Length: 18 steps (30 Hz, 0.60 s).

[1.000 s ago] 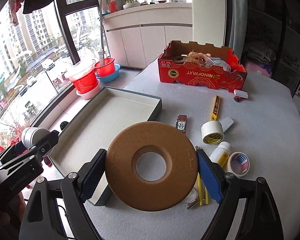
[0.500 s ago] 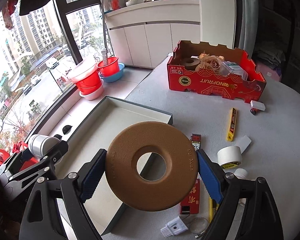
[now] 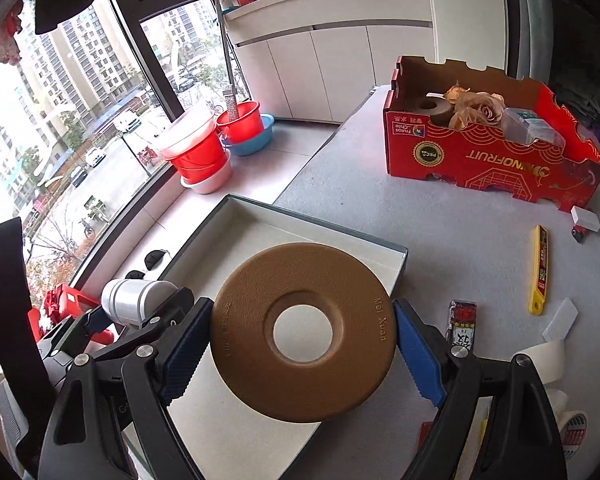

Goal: Organize rigid objects
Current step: 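Carry the bottle and ring into the green tray and open both grippers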

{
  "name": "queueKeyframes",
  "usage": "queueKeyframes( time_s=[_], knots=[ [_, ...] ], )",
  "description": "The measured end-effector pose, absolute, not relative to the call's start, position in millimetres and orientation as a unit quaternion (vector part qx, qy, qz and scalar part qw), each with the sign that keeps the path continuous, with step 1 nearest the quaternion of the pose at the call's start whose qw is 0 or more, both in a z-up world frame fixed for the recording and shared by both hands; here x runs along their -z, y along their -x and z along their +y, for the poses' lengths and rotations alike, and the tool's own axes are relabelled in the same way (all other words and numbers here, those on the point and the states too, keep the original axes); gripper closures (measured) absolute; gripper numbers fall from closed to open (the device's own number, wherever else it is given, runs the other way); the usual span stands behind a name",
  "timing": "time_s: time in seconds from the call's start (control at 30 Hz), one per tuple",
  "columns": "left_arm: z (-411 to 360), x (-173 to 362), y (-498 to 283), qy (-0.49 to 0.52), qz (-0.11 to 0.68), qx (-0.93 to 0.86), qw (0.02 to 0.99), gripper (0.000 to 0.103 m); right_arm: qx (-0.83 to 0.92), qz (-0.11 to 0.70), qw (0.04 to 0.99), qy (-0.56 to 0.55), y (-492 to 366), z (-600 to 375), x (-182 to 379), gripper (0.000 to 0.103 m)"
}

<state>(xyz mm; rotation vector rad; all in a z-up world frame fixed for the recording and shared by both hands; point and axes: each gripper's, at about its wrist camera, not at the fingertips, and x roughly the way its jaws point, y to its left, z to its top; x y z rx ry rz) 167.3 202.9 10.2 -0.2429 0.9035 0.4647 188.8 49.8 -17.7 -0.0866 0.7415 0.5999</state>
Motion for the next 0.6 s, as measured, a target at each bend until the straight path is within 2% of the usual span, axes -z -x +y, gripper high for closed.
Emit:
queueKeyframes(
  time_s=[0.47, 0.57, 0.6],
  knots=[
    [206.9, 11.6, -173.7, 0.108, 0.443, -0.224, 0.861, 0.028, -0.295, 0.373, 0.878, 0.061, -207.2, 69.3, 41.7, 0.015],
    [203.8, 15.8, -170.7, 0.108, 0.451, -0.220, 0.858, 0.018, -0.295, 0.370, 0.878, 0.069, -204.9, 69.7, 42.3, 0.014],
    [203.9, 16.2, -168.6, 0.114, 0.452, -0.216, 0.858, 0.017, -0.297, 0.370, 0.877, 0.070, -203.9, 69.9, 42.2, 0.007]
  ],
)
